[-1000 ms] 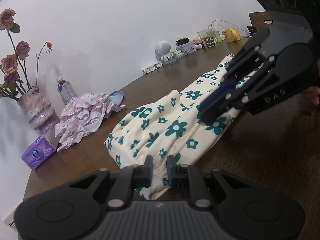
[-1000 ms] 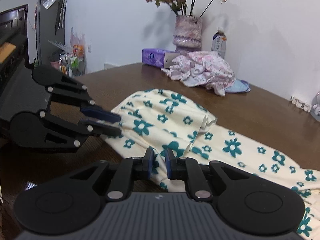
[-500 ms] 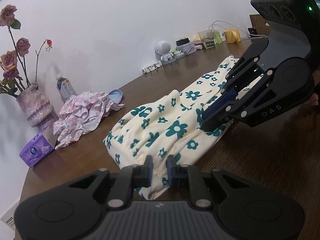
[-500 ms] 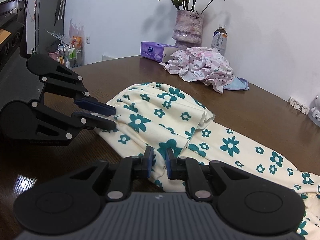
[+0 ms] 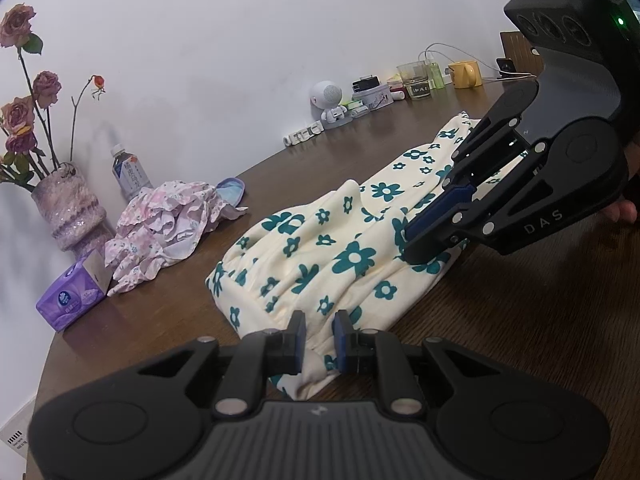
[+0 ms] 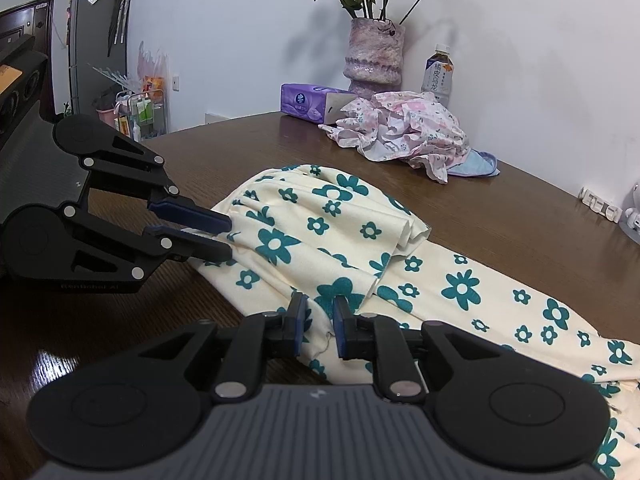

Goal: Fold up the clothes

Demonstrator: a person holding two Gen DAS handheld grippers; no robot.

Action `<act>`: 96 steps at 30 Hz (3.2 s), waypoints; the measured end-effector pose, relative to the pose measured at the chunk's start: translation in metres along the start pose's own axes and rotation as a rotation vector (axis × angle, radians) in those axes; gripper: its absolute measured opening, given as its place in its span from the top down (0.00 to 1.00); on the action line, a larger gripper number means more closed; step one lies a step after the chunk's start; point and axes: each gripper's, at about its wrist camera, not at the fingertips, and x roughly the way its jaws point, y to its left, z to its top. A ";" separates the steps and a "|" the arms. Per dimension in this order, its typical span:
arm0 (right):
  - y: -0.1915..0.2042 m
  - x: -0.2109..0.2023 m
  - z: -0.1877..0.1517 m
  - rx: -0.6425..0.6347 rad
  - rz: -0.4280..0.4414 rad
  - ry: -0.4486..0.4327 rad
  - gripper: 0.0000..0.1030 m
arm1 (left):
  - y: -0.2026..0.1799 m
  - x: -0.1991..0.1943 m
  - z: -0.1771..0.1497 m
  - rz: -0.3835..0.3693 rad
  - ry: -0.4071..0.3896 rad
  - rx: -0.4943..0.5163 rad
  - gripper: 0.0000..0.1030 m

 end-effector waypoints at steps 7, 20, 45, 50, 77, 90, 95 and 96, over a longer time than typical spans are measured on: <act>0.000 0.001 0.000 -0.002 0.000 0.000 0.85 | -0.001 0.000 0.000 0.001 0.000 0.002 0.86; -0.003 0.001 0.000 0.020 0.010 0.000 0.83 | 0.001 0.000 0.000 -0.007 0.001 -0.013 0.86; -0.003 0.002 0.001 0.020 0.008 0.000 0.82 | 0.002 -0.001 0.000 -0.010 0.001 -0.016 0.86; -0.003 0.002 0.001 0.020 0.008 0.000 0.82 | 0.002 -0.001 0.000 -0.011 0.001 -0.016 0.86; -0.003 0.002 0.001 0.022 0.009 0.000 0.82 | 0.002 -0.001 0.001 -0.010 0.002 -0.016 0.86; -0.004 0.002 0.001 0.022 0.010 0.000 0.82 | 0.002 -0.001 0.001 -0.009 0.002 -0.015 0.86; -0.004 0.002 0.001 0.023 0.010 0.000 0.82 | 0.003 -0.001 0.001 -0.009 0.002 -0.014 0.86; -0.004 0.002 0.001 0.023 0.010 0.000 0.82 | 0.003 -0.001 0.001 -0.010 0.002 -0.014 0.86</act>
